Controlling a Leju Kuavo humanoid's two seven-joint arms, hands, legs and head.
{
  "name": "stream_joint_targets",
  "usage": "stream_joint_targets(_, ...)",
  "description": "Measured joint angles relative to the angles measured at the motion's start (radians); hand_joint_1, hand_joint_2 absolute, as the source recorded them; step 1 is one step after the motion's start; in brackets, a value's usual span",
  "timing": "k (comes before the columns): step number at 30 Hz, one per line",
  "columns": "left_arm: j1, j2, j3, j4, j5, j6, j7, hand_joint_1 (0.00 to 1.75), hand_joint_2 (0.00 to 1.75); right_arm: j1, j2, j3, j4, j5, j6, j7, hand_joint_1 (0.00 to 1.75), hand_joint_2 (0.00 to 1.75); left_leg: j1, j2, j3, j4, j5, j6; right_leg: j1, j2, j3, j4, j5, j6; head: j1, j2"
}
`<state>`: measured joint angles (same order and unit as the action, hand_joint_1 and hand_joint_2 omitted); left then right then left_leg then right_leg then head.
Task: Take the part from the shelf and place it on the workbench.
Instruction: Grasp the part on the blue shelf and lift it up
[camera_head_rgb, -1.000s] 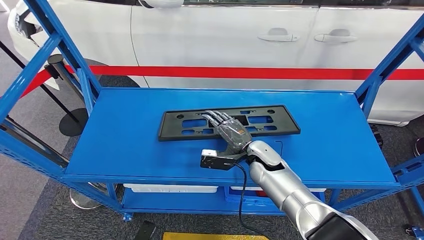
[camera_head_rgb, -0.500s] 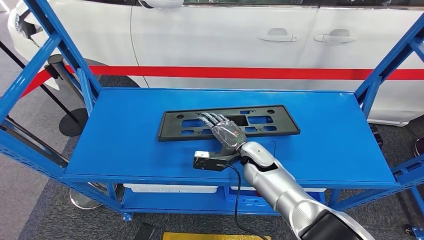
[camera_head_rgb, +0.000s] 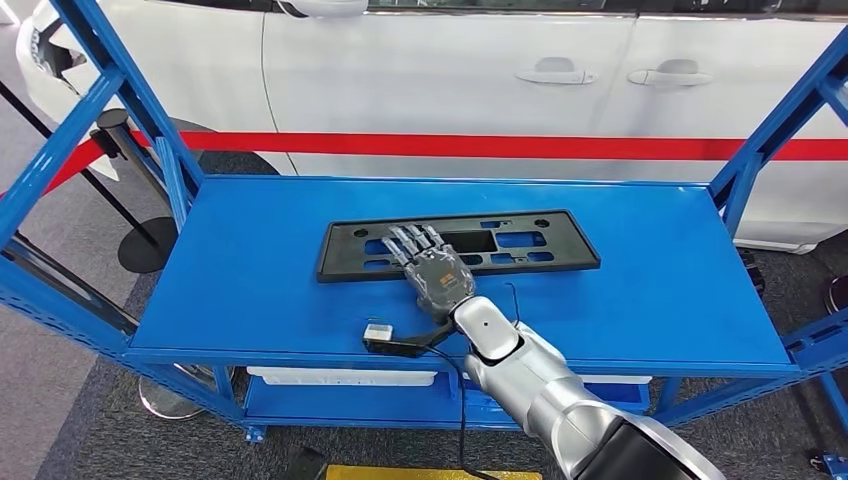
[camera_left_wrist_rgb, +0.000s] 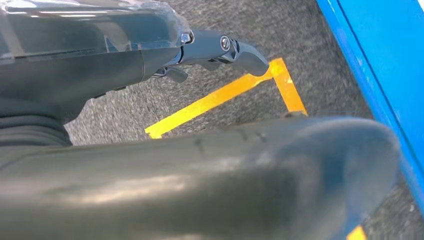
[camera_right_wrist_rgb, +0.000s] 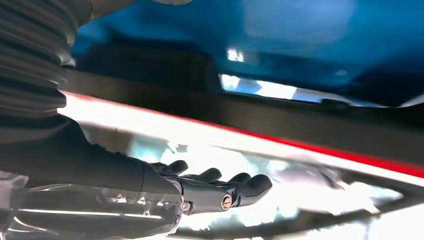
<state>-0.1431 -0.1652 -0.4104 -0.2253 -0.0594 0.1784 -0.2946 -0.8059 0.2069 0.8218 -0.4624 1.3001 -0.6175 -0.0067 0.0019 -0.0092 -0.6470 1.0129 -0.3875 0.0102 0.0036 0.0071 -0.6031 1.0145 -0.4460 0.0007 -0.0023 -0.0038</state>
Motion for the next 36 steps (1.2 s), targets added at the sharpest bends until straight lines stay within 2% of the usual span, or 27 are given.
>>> stream_joint_targets(4,-0.016,-0.007,-0.026,-0.001,-0.020,-0.022,0.016,0.00,0.00,0.010,-0.004,0.003,-0.003,0.043,-0.028,-0.017,0.00,1.75,0.000,0.000,0.001,0.000,0.000,0.000,0.000,0.000,0.001,0.000,0.000,0.000,0.000,0.000)
stream_joint_targets(10,-0.022,-0.008,-0.052,-0.001,-0.041,-0.034,0.030,0.00,0.00,0.028,-0.025,-0.002,-0.027,0.198,-0.069,0.077,0.00,1.75,0.000,0.000,0.002,0.000,0.000,0.000,0.000,0.000,0.002,0.000,0.000,0.000,0.000,0.000)
stream_joint_targets(13,-0.023,-0.009,-0.060,-0.001,-0.048,-0.043,0.033,0.00,0.00,0.038,-0.033,-0.015,-0.039,0.232,-0.074,0.101,0.00,1.75,0.000,0.000,0.002,0.000,0.000,0.000,0.000,0.000,0.002,0.000,0.000,0.000,0.000,0.000)
stream_joint_targets(22,-0.037,-0.013,-0.077,-0.001,-0.064,-0.064,0.042,0.00,0.00,0.073,-0.054,-0.075,-0.081,0.253,-0.045,0.112,0.00,1.75,0.000,0.000,0.002,0.000,0.000,0.000,0.000,0.000,0.002,0.000,0.000,0.000,0.000,0.000)
stream_joint_targets(36,-0.041,-0.019,-0.097,-0.001,-0.068,-0.103,0.038,0.00,0.00,0.085,-0.061,-0.157,-0.103,0.263,0.055,0.134,0.00,1.75,0.000,0.000,0.007,0.000,-0.001,0.000,0.000,0.000,0.008,0.000,0.000,0.000,0.000,0.000)
